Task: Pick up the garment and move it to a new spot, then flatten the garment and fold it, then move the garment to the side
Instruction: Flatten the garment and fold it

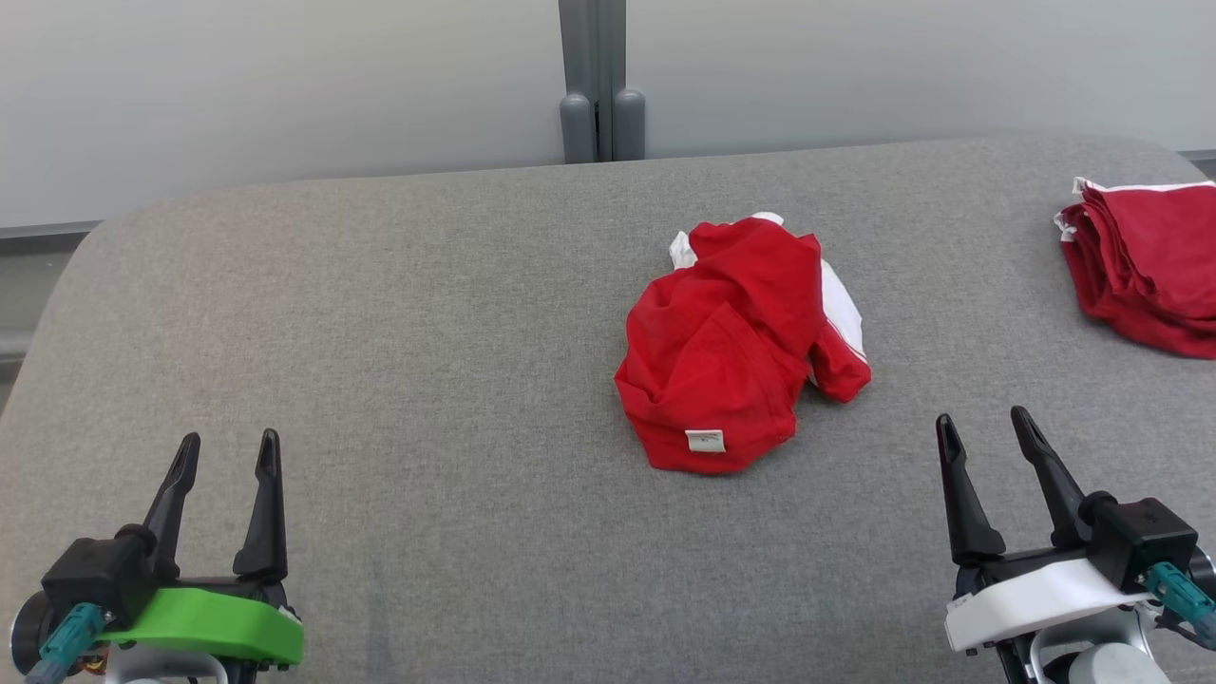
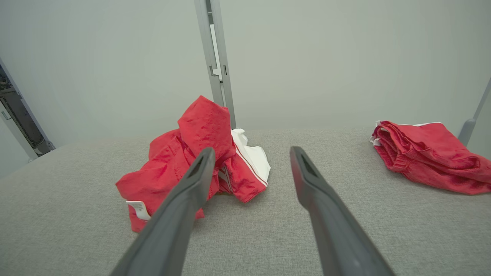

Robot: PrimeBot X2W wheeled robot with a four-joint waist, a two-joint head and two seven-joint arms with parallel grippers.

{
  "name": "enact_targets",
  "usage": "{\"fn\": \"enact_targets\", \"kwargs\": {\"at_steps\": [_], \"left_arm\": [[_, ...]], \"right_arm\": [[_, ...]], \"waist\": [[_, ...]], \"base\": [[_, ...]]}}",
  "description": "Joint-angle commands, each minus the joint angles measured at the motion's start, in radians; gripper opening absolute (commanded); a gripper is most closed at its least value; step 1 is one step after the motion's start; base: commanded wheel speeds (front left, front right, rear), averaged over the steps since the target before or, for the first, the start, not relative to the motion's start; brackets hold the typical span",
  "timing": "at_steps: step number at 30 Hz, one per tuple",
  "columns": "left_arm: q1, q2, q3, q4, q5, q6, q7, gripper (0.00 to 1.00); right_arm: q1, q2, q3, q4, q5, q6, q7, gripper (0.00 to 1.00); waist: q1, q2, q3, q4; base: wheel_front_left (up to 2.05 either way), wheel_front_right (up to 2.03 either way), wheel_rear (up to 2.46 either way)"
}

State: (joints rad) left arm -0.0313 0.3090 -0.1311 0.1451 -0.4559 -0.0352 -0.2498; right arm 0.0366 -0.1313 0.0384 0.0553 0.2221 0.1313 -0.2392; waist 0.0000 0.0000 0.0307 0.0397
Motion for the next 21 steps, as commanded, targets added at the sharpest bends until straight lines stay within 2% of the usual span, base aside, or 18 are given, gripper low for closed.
{"fn": "enact_targets", "kwargs": {"at_steps": [1,21], "left_arm": [[0.0,0.011,0.0,0.003,-0.008,-0.004,0.001,1.0],[0.001,0.025,-0.009,-0.009,-0.012,0.02,0.013,1.0]], "right_arm": [[0.014,0.001,-0.002,0.003,-0.005,-0.001,0.001,1.0],[0.011,0.002,-0.004,0.006,-0.009,-0.001,0.0,1.0]], "waist": [[0.0,0.0,-0.003,0.001],[0.0,0.0,-0.003,-0.003]], "base": [[0.0,0.0,0.0],[0.0,0.0,0.0]]}}
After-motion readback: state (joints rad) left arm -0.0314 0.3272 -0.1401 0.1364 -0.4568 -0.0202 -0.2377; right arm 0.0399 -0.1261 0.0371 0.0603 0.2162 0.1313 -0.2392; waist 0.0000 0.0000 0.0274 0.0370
